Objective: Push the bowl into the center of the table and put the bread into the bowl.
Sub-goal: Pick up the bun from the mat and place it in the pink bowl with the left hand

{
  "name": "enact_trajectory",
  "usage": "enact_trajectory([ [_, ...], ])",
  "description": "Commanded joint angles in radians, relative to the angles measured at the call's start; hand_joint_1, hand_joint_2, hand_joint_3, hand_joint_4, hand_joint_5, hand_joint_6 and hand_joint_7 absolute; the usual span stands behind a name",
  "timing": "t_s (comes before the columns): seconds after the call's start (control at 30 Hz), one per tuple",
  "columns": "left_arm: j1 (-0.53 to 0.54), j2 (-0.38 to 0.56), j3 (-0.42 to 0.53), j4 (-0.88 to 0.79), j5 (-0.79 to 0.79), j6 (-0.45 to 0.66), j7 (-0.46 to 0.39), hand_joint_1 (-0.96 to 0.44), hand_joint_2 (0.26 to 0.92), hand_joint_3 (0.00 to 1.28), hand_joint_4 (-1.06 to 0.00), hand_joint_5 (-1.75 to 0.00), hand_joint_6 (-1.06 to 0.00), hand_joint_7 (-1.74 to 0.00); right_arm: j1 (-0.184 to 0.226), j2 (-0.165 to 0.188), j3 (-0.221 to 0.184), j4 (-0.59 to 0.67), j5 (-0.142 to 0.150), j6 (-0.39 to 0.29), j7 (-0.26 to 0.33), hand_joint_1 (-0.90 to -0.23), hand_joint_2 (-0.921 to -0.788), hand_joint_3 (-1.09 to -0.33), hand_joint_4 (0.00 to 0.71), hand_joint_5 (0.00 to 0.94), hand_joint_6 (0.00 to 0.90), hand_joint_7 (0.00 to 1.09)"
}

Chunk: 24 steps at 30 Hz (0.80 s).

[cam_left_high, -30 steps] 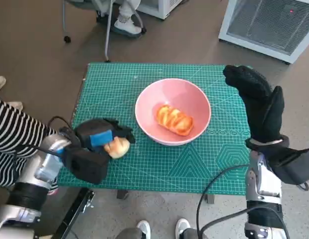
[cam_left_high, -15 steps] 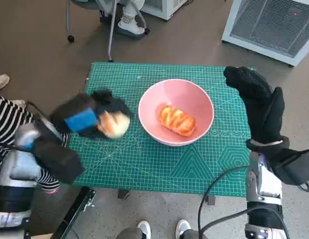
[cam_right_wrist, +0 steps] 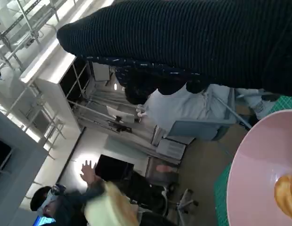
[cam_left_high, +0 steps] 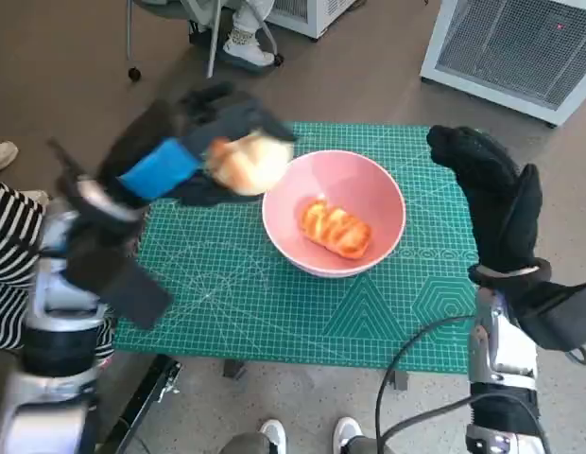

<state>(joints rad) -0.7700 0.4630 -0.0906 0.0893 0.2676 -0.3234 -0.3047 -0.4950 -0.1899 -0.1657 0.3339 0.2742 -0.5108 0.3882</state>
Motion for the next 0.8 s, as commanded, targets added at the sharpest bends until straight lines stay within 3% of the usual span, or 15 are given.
enact_trajectory([
  [0.03,-0.068,-0.047,-0.057,0.097,0.033,-0.008,0.004,0.0,0.892,0.06,-0.73,-1.12,-0.73,-1.08,0.003,-0.002,-0.002,0.023,-0.004,0.01,-0.002,-0.76,-0.921,-0.746,0.181,0.0,0.032,0.55],
  [0.5,-0.203,-0.148,-0.187,0.554,0.104,-0.12,0.001,0.0,0.92,0.05,-0.72,-1.1,-0.64,-1.19,0.004,0.001,-0.003,0.016,-0.004,0.007,-0.004,-0.757,-0.921,-0.747,0.179,0.0,0.032,0.55],
  [0.57,-0.211,-0.155,-0.195,0.594,0.095,-0.109,-0.027,0.0,0.92,0.11,-0.65,-1.17,-0.55,-1.27,0.007,0.001,-0.003,0.013,-0.007,0.006,-0.006,-0.757,-0.921,-0.747,0.179,0.0,0.032,0.55],
  [0.6,-0.214,-0.157,-0.198,0.608,0.092,-0.105,-0.038,-0.03,0.889,0.12,-0.59,-0.97,-0.5,-1.06,0.007,0.001,-0.003,0.012,-0.008,0.006,-0.007,-0.757,-0.921,-0.747,0.179,0.0,0.032,0.55],
  [0.67,-0.216,-0.16,-0.201,0.622,0.085,-0.086,-0.067,-0.07,0.866,0.07,-0.58,-0.55,-0.48,-0.68,0.008,0.0,-0.003,0.01,-0.009,0.006,-0.009,-0.756,-0.921,-0.747,0.179,0.0,0.032,0.55],
  [0.77,-0.208,-0.156,-0.202,0.599,0.08,-0.055,-0.107,-0.17,0.847,0.03,-0.52,-0.21,-0.45,-0.43,0.01,-0.002,-0.006,0.008,-0.011,0.004,-0.011,-0.754,-0.921,-0.747,0.179,0.0,0.032,0.55],
  [0.8,-0.206,-0.154,-0.201,0.593,0.079,-0.051,-0.114,-0.19,0.845,0.02,-0.5,-0.17,-0.46,-0.4,0.009,-0.003,-0.007,0.009,-0.011,0.004,-0.011,-0.754,-0.921,-0.747,0.18,0.0,0.032,0.55],
])
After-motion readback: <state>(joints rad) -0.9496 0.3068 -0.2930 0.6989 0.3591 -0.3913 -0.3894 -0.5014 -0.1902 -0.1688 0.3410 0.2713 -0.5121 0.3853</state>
